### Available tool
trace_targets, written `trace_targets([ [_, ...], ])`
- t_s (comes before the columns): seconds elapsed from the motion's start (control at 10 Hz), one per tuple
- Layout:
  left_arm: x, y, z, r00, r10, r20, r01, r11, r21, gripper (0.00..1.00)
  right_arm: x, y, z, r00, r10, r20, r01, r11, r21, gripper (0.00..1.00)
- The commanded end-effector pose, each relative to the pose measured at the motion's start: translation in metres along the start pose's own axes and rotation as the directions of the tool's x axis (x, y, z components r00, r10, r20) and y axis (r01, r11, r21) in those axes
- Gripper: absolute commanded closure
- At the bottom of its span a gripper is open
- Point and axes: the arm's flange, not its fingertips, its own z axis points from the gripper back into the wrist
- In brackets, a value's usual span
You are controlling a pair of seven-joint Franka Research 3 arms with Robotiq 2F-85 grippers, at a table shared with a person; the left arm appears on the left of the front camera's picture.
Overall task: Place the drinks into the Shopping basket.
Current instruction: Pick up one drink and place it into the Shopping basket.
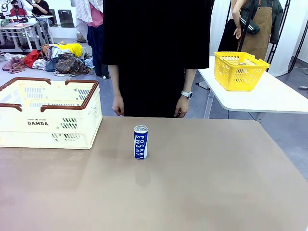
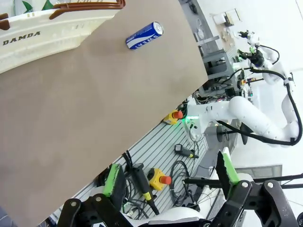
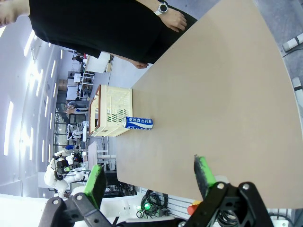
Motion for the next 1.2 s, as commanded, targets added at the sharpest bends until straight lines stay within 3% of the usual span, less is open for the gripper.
trace_targets([
  [0.0,-0.0012,-0.0021,0.0016,1.0,0.007,0.007,-0.007,1.0,-0.021,0.0,0.002,0.0009,0.0007,1.0,0.022,0.007,-0.022,0.999,0.023,0.0],
  [1.1,-0.0012,-0.0021,0.0016,1.0,0.007,0.007,-0.007,1.0,-0.021,0.0,0.002,0.0009,0.0007,1.0,0.022,0.007,-0.022,0.999,0.023,0.0],
])
